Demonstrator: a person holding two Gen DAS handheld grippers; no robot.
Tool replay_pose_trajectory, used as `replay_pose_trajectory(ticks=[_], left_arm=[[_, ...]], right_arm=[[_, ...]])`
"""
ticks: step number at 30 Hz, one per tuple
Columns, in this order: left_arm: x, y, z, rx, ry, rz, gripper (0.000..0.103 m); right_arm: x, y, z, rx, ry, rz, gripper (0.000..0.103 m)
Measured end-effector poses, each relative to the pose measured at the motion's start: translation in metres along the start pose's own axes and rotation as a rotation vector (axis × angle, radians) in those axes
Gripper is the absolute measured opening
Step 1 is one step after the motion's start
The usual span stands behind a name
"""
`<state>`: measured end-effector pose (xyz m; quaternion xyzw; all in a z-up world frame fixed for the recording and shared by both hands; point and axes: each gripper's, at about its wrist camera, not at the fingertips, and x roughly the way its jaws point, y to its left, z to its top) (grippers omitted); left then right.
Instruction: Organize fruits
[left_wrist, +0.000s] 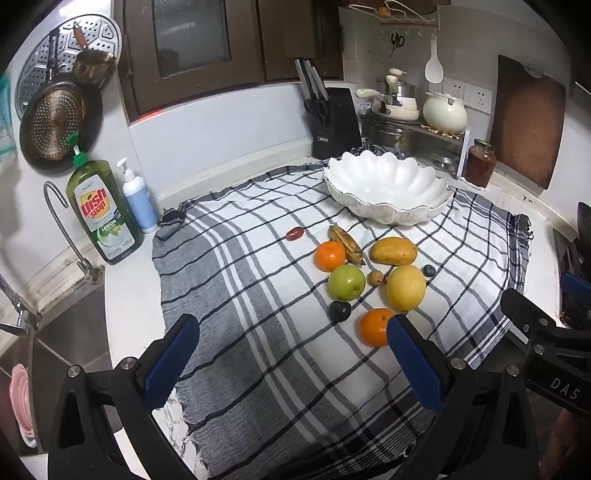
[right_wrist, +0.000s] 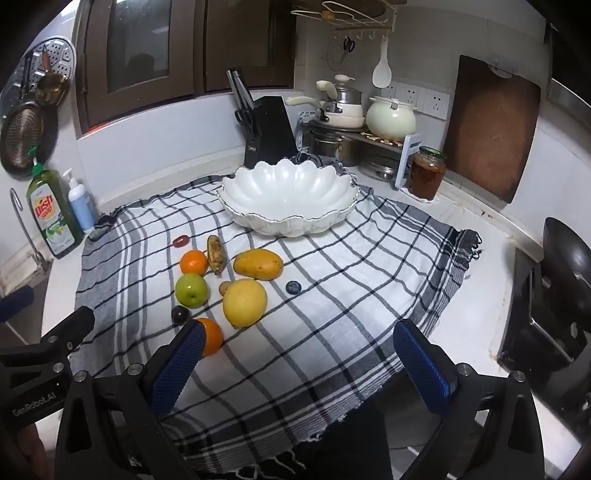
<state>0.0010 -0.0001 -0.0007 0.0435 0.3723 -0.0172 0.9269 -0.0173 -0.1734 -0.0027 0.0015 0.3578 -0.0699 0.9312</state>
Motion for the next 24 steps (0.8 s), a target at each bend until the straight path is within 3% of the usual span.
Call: replay_pose_trajectory(ticks=[24], left_arm=[[-0.0009,-0.0005,-0.0033,0.002,-0.018,0.008,0.103]], right_arm=[[-0.0034,-0.002,0.0009,0.001,-0.016,0.002,0.103]])
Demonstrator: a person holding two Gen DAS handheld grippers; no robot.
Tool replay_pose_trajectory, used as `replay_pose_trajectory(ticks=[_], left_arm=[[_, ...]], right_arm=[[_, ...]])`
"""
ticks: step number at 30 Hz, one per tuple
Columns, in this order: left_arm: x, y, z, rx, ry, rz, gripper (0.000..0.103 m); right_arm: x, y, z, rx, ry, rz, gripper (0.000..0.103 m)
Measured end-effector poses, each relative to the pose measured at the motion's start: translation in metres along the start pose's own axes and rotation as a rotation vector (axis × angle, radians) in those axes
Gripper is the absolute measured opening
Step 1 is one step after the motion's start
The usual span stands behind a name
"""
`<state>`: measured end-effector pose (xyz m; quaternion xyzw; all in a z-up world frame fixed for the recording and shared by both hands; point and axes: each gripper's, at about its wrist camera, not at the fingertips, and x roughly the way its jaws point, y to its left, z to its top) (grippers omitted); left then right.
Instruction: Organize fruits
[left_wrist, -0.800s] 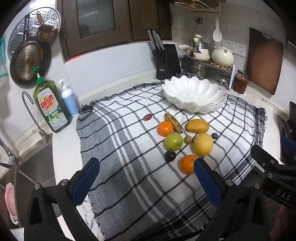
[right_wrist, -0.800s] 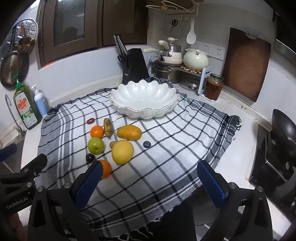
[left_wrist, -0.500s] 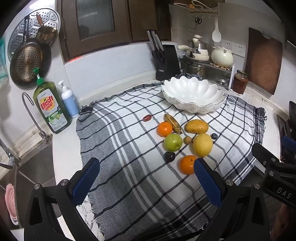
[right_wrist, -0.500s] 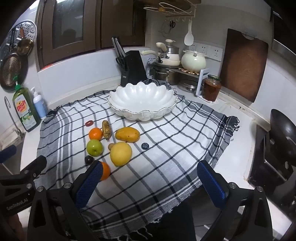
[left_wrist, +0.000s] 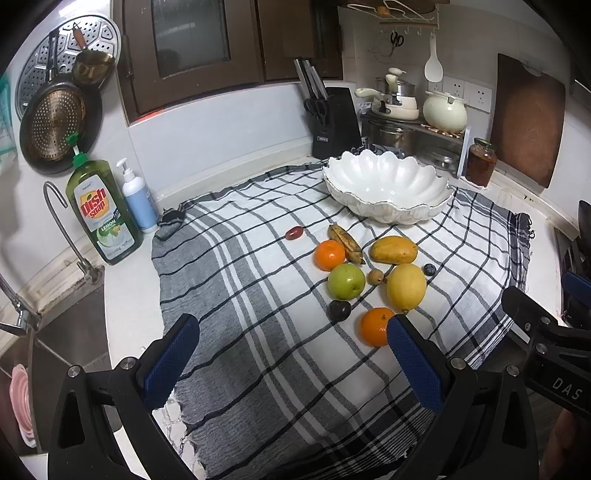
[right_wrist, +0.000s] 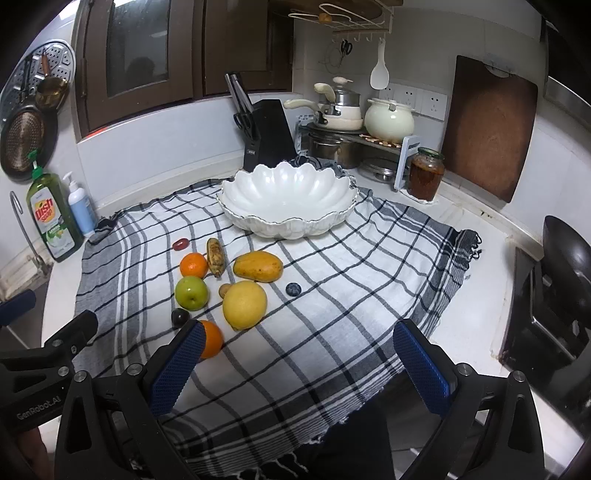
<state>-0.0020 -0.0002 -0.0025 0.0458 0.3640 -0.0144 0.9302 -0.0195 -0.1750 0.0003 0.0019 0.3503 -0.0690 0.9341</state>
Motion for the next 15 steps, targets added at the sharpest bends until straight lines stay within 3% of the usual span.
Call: replay_pose_trajectory(ticks=[15], left_arm=[[0.0042,-0.0054,0.0037,0.01,-0.002,0.003,0.103]], right_arm=[[0.0033,0.002,-0.0023,0.006,0.002,0.002,0.103]])
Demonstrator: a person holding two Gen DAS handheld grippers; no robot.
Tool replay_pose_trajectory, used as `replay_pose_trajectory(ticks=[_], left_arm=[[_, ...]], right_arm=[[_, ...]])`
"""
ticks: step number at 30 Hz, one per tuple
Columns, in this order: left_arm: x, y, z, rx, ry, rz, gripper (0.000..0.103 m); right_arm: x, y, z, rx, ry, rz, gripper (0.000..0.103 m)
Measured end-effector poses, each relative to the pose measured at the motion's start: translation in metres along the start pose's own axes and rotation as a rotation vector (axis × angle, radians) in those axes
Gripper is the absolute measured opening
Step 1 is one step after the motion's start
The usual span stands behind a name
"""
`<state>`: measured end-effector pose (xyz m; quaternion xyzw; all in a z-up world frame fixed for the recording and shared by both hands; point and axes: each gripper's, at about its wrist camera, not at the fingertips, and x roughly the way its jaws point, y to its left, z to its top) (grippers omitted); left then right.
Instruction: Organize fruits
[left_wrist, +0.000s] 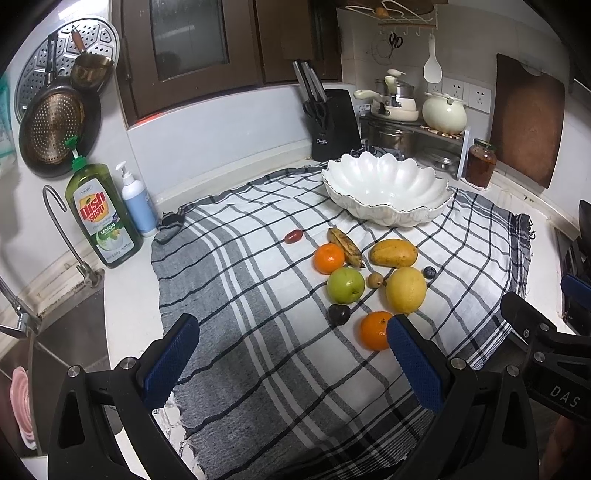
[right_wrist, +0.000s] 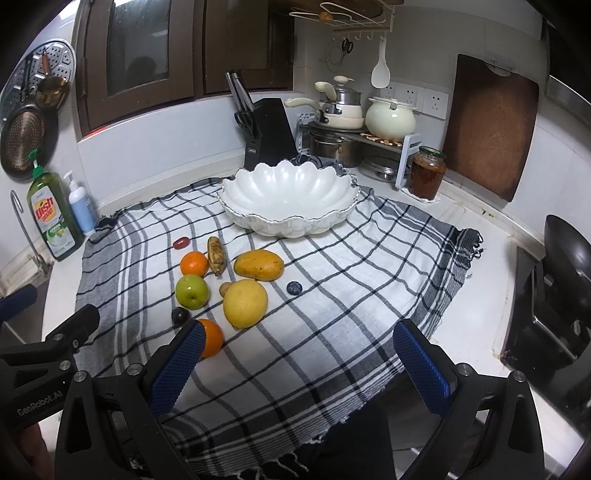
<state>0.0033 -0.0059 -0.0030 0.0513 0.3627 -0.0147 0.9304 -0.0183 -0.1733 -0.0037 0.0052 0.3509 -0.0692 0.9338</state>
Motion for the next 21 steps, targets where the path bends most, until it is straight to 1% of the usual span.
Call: replay_pose_trajectory(ticks=[21], left_arm=[[0.0013,0.0004,-0.0045,-0.002,0.006,-0.004,0.103]], right_arm=[[0.0001,0.0001,-0.0004,0.002,0.001,0.002,0.103]])
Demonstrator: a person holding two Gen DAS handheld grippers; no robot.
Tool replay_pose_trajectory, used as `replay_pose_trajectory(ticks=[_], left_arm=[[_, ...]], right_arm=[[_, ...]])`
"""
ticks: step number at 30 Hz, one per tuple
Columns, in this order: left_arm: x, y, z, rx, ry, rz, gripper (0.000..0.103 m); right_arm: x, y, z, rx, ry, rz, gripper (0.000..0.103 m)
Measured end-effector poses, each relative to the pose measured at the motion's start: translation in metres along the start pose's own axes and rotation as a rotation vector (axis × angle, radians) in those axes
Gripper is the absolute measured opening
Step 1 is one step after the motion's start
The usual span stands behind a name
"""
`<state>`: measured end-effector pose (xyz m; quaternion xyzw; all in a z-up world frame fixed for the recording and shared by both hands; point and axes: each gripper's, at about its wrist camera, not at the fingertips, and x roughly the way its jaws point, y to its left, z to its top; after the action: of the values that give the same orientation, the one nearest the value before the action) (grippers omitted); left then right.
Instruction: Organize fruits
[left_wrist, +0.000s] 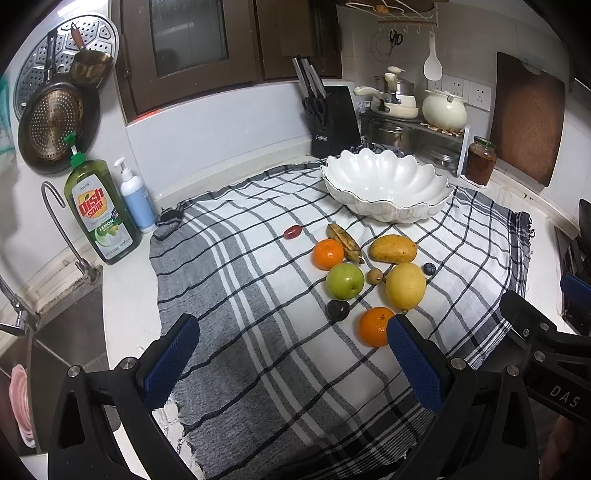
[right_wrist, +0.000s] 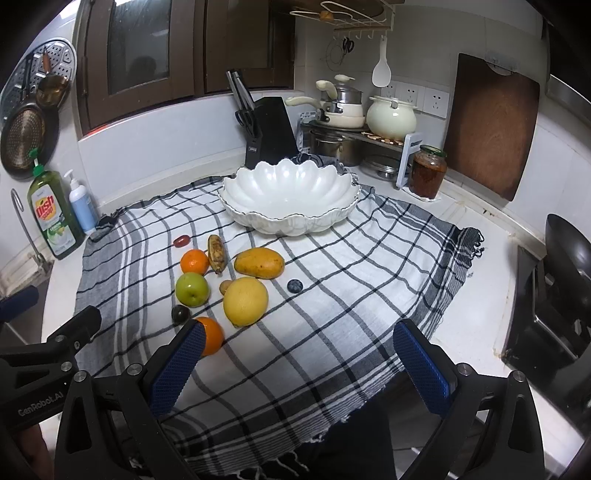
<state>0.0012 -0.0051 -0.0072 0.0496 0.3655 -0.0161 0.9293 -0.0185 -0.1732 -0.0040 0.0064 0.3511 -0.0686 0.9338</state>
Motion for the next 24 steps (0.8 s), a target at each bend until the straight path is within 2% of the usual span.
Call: replay_pose_trajectory(ticks=[24], left_arm=[[0.0007,0.0072,-0.0021,-0.002,0.002,-0.002,0.103]], right_arm=[[0.0025,0.0009,-0.0017,-0.001,0.003,-0.005,0.103]])
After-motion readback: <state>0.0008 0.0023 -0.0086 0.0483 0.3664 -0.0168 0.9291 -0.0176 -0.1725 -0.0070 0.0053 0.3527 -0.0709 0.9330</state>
